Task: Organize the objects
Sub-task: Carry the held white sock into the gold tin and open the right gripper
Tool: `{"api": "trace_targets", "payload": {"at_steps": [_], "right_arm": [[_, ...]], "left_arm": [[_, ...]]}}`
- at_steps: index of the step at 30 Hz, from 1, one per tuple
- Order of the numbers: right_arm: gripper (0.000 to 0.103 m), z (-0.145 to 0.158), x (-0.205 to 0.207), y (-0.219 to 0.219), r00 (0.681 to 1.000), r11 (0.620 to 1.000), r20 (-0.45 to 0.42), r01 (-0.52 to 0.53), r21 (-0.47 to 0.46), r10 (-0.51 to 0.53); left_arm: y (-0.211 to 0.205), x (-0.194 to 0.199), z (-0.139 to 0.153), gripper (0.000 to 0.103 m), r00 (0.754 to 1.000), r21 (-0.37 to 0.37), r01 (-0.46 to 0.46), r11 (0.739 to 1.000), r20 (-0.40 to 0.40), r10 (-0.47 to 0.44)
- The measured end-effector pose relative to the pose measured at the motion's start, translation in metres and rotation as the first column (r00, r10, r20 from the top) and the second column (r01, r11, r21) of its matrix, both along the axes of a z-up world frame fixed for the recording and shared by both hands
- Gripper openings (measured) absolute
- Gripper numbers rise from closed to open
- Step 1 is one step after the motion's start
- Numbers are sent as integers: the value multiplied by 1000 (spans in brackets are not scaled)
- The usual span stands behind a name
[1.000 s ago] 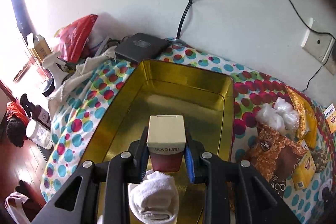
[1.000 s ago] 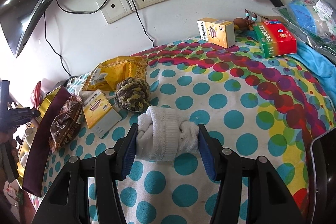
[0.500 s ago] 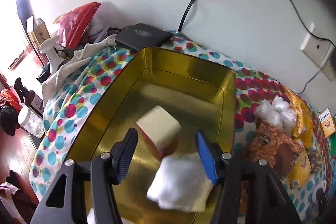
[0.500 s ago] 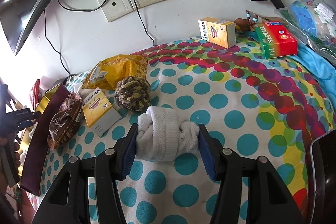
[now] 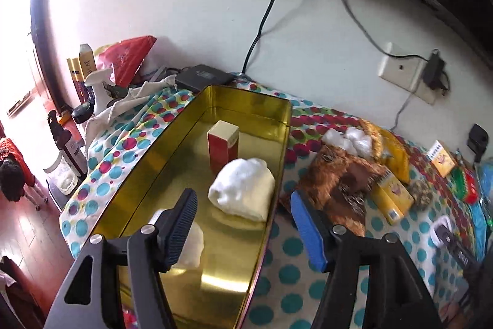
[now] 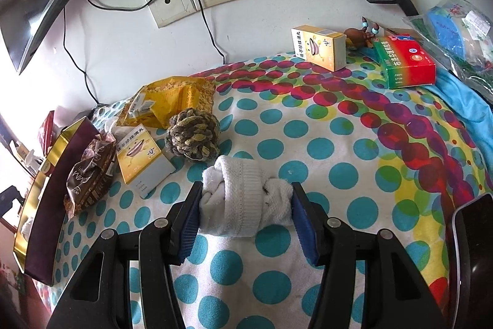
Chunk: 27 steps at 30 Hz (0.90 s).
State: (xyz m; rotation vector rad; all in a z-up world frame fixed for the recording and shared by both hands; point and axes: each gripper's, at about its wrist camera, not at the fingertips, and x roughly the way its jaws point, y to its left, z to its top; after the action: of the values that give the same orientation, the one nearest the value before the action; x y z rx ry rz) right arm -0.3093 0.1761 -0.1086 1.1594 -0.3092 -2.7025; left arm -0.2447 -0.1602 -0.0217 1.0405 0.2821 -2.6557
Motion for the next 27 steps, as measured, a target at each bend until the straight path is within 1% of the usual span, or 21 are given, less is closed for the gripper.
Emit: {"api": "trace_targets", "payload": {"at_steps": [2, 7, 10, 12, 13, 14, 16, 18, 20, 21, 22, 23, 25, 27], "right_arm": [[53, 1, 0, -2, 1000, 1000, -2, -2, 11, 2], [53, 3, 1, -7, 1000, 999, -11, 0, 45, 0], [53, 5, 2, -8, 1000, 998, -18, 5, 59, -4], [53, 5, 2, -9, 1000, 998, -20, 6, 67, -5], [53, 6, 3, -10, 1000, 998, -22, 6, 70, -4], [53, 6, 4, -9, 1000, 997, -27, 6, 72, -5], [53, 7, 4, -12, 1000, 996, -30, 2, 86, 0], [53, 8, 4, -18, 999, 993, -31, -7, 119, 11], [53, 13, 5, -28, 998, 986, -52, -17, 164, 26], [53, 17, 6, -35, 998, 985, -61, -23, 169, 34], [53, 24, 6, -42, 997, 987, -69, -31, 155, 42], [53, 32, 6, -51, 996, 990, -78, -43, 136, 54], [53, 50, 8, -84, 988, 988, -108, -94, 126, 108], [53, 66, 12, -125, 971, 974, -142, -171, 146, 192]], "left_arm": [[1, 13, -1, 66, 1000, 11, -6, 1000, -13, 6], [-2, 33, -10, 66, 1000, 23, -7, 1000, -12, 8], [-10, 58, -16, 66, 999, 67, -28, 997, -17, 29], [-18, 73, -23, 66, 999, 115, -44, 992, 1, 44], [-22, 81, -27, 66, 999, 127, -50, 991, 11, 49], [-27, 89, -31, 66, 998, 126, -62, 990, 19, 61], [-36, 105, -37, 66, 995, 101, -99, 990, 34, 96], [-47, 121, -44, 67, 992, 105, -127, 986, 27, 125], [-56, 130, -45, 67, 990, 103, -142, 984, 9, 142], [-59, 129, -45, 67, 989, 92, -145, 985, 20, 143], [-62, 128, -44, 67, 989, 79, -144, 986, 26, 142], [-66, 129, -43, 67, 988, 72, -155, 985, 15, 154], [-75, 132, -45, 67, 985, 92, -171, 981, 3, 171], [-81, 131, -49, 68, 987, 123, -161, 979, 9, 161]]}}
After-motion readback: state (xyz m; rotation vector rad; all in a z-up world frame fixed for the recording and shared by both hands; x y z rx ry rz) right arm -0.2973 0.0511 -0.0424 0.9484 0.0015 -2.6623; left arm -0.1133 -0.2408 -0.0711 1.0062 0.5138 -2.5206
